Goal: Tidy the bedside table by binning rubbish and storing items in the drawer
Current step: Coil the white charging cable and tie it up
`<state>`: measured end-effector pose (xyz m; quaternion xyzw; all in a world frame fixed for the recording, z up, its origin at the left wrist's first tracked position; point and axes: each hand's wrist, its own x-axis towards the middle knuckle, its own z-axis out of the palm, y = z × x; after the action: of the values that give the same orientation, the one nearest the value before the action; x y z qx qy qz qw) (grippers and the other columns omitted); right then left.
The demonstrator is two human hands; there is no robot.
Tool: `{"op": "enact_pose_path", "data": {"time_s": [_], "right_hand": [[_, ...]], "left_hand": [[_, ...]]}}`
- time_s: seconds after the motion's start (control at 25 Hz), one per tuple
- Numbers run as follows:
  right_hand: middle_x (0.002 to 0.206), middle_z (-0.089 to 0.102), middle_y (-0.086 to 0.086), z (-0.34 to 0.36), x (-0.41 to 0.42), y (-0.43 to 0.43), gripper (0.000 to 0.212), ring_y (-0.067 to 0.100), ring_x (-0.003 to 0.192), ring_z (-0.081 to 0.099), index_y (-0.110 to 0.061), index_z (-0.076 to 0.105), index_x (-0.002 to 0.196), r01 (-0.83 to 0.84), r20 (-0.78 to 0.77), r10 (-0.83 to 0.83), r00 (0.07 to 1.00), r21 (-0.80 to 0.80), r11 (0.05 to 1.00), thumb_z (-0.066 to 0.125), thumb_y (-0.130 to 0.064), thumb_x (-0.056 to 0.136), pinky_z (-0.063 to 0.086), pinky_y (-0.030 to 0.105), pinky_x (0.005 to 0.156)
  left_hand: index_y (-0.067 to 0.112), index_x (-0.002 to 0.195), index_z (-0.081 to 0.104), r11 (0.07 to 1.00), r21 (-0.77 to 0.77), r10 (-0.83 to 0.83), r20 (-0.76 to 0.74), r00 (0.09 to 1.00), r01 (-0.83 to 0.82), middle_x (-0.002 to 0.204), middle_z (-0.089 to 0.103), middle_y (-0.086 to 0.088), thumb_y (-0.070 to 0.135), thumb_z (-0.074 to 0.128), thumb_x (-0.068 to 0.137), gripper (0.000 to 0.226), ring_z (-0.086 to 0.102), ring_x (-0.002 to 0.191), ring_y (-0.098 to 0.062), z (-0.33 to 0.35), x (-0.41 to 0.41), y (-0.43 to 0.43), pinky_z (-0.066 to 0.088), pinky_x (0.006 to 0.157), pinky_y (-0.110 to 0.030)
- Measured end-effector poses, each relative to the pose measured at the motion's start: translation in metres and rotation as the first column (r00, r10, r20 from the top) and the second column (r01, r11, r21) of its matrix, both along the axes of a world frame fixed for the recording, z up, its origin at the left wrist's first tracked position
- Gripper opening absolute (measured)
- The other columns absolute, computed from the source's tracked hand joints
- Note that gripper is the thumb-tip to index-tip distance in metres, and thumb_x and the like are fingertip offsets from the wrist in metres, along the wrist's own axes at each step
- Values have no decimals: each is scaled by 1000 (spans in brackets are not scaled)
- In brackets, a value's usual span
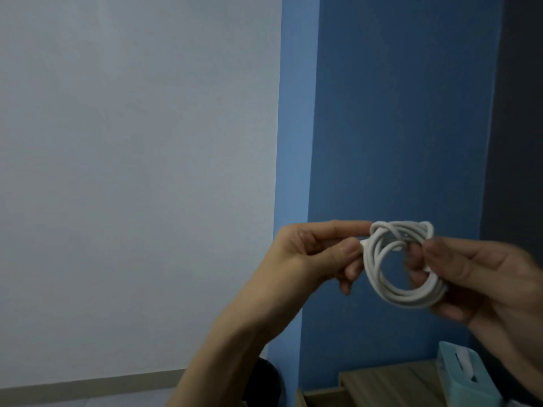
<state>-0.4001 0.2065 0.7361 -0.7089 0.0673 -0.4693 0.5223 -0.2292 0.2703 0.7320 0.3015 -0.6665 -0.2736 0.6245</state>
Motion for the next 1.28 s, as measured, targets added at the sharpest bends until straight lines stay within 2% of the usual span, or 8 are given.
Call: {"op": "enact_pose_path", "data": {"time_s": [0.16, 0.32, 0.48, 0.64, 0.76, 0.92, 1.2, 1.28], "right_hand": [[50, 63, 4, -2, 0, 2, 67, 6, 43, 52, -10, 76, 63, 12, -27, -12, 1000, 11, 1000, 83, -62, 21, 38, 10, 38], [49, 64, 8, -2, 3, 1, 69, 9, 37, 50, -13, 77, 64, 97, 0, -97, 995, -15, 995, 81, -66, 20, 39, 9, 38], [53, 66, 8, -2, 2, 1, 73, 8, 36, 48, -16, 77, 68, 166, 22, -165, 986, -37, 985, 78, -72, 21, 41, 8, 41], [57, 68, 2, -7, 9, 0, 67, 5, 44, 55, -20, 78, 69, 184, 87, -183, 979, -9, 983, 77, -71, 27, 45, 9, 45], [63, 72, 1, -10, 12, 0, 66, 5, 55, 65, -25, 78, 72, 185, 76, -185, 980, 10, 983, 76, -73, 26, 51, 13, 50], [71, 77, -2, -13, 11, 0, 66, 6, 63, 70, -36, 77, 73, 276, 18, -276, 961, -6, 961, 69, -79, 24, 53, 11, 54], [57, 71, 2, -18, 10, 1, 58, 3, 42, 57, -34, 77, 69, 278, -82, -290, 953, -135, 951, 65, -80, 36, 48, 11, 46], [55, 69, 8, -19, 9, 0, 58, 4, 40, 53, -32, 77, 71, 259, -109, -280, 954, -176, 950, 64, -79, 40, 47, 12, 45]], "left_hand": [[4, 93, 74, 951, -115, 297, 79, 951, -288, 54, 58, -3, 5, 56, 84, 20, 52, 51, -10, 0, 3, 2, 48, 51, -20], [17, 83, 76, 812, -224, 572, 125, 811, -538, 51, 57, 6, 2, 60, 88, 23, 50, 49, -7, -5, -3, 5, 48, 51, -26], [19, 79, 76, 706, -247, 695, 61, 717, -664, 51, 57, 8, 4, 61, 85, 23, 50, 49, -3, -13, -3, 2, 45, 51, -26], [16, 77, 71, 820, -136, 561, -3, 828, -556, 60, 64, 5, 26, 58, 79, 16, 58, 59, -5, -24, -16, 1, 48, 54, -23], [12, 76, 65, 897, -61, 440, 12, 898, -438, 69, 68, 3, 45, 60, 71, 34, 62, 67, -7, -25, -20, 0, 51, 57, -22], [7, 78, 58, 895, -19, 445, 77, 892, -445, 62, 68, 2, 29, 66, 83, 24, 60, 58, -4, -22, -21, 0, 48, 57, -27], [28, 121, 45, 911, 48, 397, 160, 904, -409, 53, 62, 1, 40, 59, 88, 37, 54, 47, -4, -27, -22, -1, 42, 54, -18], [29, 121, 49, 920, 42, 372, 217, 903, -389, 48, 53, 4, 45, 61, 85, 41, 47, 43, -8, -27, -21, -3, 39, 49, -22]]}}
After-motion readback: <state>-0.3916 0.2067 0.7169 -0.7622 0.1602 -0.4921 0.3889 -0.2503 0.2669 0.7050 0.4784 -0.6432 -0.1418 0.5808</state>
